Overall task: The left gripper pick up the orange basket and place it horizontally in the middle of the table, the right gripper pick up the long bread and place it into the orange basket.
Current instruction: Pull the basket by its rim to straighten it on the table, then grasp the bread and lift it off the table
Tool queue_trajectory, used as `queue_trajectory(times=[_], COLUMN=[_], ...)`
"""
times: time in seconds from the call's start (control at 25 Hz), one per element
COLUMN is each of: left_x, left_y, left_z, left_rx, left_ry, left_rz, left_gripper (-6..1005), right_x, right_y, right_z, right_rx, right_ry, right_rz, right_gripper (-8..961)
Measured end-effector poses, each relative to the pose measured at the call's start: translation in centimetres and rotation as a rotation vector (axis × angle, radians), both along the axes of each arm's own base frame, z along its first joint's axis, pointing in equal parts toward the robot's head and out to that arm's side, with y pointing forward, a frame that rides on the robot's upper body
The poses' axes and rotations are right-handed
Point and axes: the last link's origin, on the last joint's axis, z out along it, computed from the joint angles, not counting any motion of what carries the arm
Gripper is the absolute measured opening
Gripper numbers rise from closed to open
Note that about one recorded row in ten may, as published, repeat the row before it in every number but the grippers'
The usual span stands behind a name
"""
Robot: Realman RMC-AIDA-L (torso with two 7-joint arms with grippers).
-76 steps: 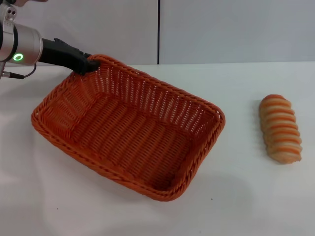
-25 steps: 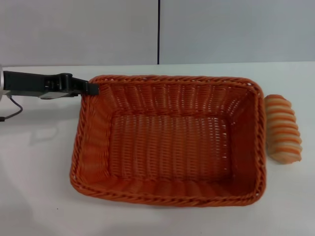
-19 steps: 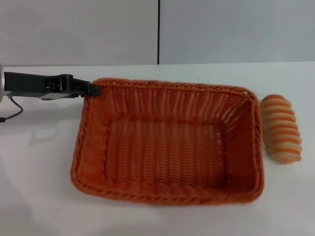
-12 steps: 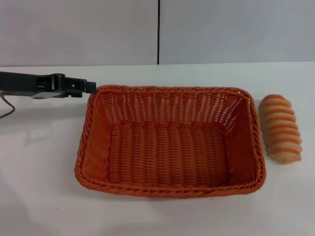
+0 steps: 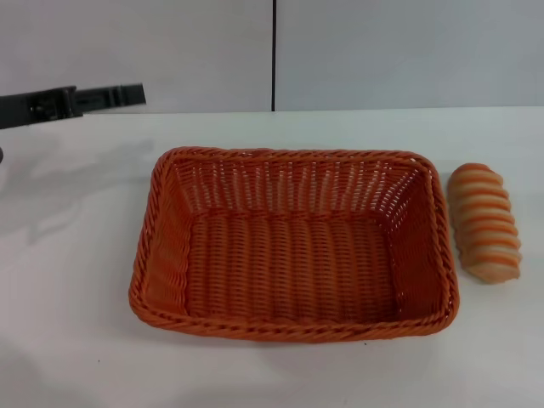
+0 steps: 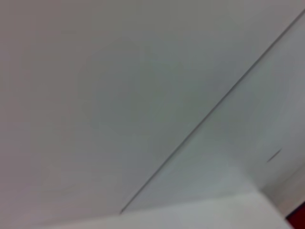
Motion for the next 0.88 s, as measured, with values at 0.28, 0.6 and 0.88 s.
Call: queue_trajectory(times=[0.28, 0.6, 0.88], left_x=[0.2, 0.7, 0.8], left_y=[-1.0, -0.8, -0.9], left_z=[0.2, -0.4, -0.7], left_rx=[0.218, 0.252, 0.24], left_ry=[-0.171, -0.209, -0.214], left_rz=[-0.2, -0.251, -0.257], left_gripper=[806, 813, 813], right_x=[-4.3, -6.0, -6.7], right_y=[1.9, 5.9, 7.9], right_z=[1.1, -1.7, -2.8], right_rx=[-0.485, -0.75, -0.72], right_ry=[-0.18, -0.255, -0.274], right_rz=[0.049, 0.076, 0.085], right_gripper=[722, 723, 724])
